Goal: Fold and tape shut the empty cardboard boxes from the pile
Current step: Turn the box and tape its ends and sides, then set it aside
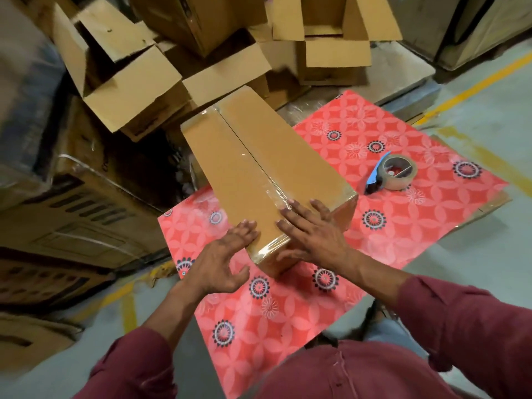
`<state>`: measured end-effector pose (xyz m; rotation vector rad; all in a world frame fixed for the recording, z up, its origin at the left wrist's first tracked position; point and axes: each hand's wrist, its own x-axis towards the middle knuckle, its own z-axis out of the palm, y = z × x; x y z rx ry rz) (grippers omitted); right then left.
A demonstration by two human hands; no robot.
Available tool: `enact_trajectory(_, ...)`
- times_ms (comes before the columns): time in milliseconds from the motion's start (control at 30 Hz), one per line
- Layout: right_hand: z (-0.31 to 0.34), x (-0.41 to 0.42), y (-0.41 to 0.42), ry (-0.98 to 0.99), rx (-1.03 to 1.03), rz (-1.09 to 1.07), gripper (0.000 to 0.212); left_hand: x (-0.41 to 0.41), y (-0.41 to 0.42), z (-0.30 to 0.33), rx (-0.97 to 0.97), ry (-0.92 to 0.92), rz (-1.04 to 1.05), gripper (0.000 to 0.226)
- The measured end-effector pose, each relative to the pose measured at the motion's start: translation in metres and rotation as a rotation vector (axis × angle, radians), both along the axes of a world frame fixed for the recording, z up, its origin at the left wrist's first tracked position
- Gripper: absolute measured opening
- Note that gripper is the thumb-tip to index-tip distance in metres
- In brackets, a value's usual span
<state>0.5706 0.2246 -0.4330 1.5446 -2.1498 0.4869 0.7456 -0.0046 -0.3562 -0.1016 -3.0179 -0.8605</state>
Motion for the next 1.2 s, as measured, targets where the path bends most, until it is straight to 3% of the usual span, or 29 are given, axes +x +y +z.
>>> enact_trajectory(67,0.002,-0.002,0.002,0.016,0.064,0.016,0.080,0.000,-0.002,-0.002,-0.043,-0.002,-0.007,0.082)
enact_trajectory(167,0.014,0.008,-0.004,-0.082,-0.021,-0.056,0.087,0.000,-0.004,-0.005,-0.084,0.015,-0.013,0.083)
enact_trajectory(333,0.011,0.025,-0.015,-0.108,-0.043,-0.142,0.084,-0.001,-0.001,-0.011,-0.122,0.074,0.026,0.086)
enact_trajectory(567,0.013,0.014,0.000,-0.082,0.130,-0.080,0.087,-0.001,0.020,-0.019,-0.085,0.173,0.199,0.083)
enact_trajectory(700,0.017,0.019,0.000,-0.129,0.162,-0.080,0.091,-0.008,0.046,0.001,-0.077,0.048,0.402,0.086)
enact_trajectory(833,0.018,0.019,0.001,-0.154,0.177,-0.072,0.092,-0.025,0.056,0.028,-0.225,-0.142,0.466,0.082)
enact_trajectory(1200,0.029,0.026,0.000,-0.233,0.122,-0.082,0.084,-0.023,0.071,0.040,-0.293,-0.157,0.567,0.080)
